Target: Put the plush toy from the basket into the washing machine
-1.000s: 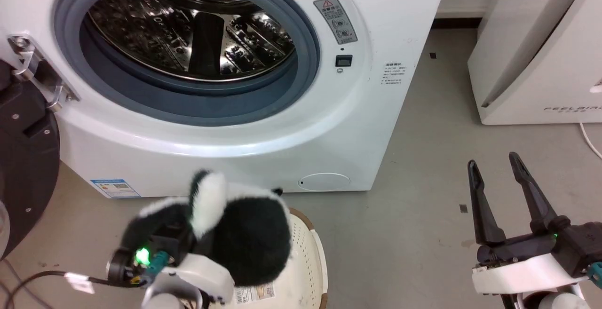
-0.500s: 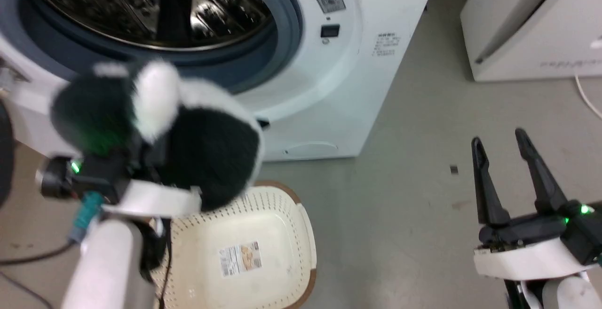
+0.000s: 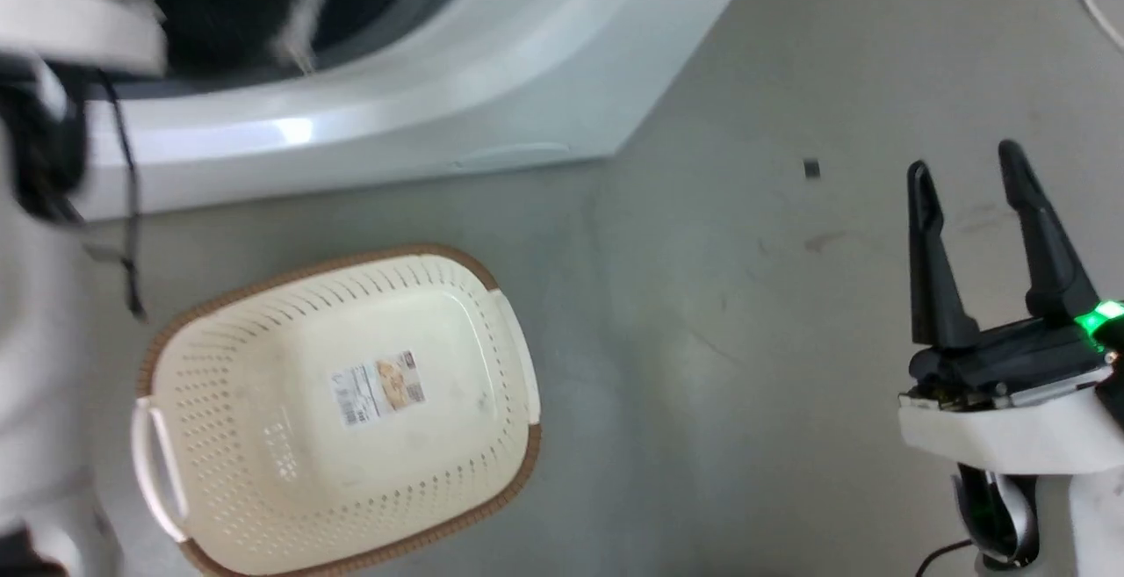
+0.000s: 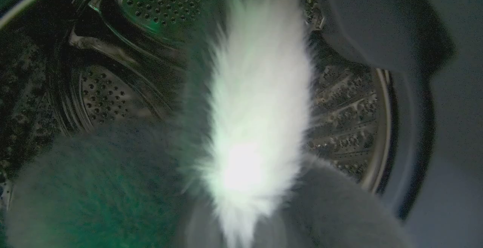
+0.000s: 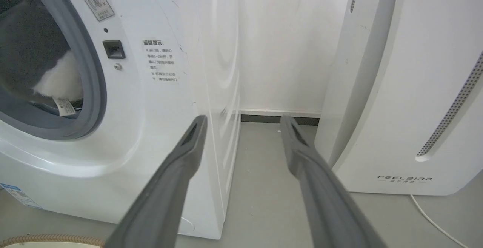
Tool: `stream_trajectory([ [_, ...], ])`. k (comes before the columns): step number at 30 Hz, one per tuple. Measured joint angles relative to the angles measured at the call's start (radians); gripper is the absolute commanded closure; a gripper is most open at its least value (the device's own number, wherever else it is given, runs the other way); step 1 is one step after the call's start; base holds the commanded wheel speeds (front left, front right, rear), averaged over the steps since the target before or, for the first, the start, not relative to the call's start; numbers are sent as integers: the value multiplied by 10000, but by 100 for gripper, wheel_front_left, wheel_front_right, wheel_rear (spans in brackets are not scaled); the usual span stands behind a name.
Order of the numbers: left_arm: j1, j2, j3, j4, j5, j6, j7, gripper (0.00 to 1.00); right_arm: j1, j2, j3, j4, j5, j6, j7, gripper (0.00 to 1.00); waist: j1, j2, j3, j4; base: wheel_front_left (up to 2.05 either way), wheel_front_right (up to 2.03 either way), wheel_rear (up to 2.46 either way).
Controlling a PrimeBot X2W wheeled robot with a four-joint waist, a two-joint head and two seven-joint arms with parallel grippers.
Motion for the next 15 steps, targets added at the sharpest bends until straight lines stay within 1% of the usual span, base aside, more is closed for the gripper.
stream_trajectory([
  [4,-1940,497,-63,782,15,-109,295,100,-264,0,-25,-109,234,0,0,0,0,0,807,-239,0,0,0],
  [5,-2784,665,-69,1375,19,-123,395,100,-373,0,6,-138,324,0,0,0,1,0,1185,-351,0,0,0],
  [6,-2784,665,-69,1375,19,-123,395,100,-373,0,6,-138,324,0,0,0,1,0,1185,-351,0,0,0],
  [10,-4109,989,-77,2811,125,-132,602,100,-507,0,94,-196,441,0,0,0,1,0,1818,-586,0,0,0],
  [15,-5170,1057,-146,4558,190,-94,759,100,-589,0,134,-238,502,0,0,0,1,0,2372,-830,0,0,0],
])
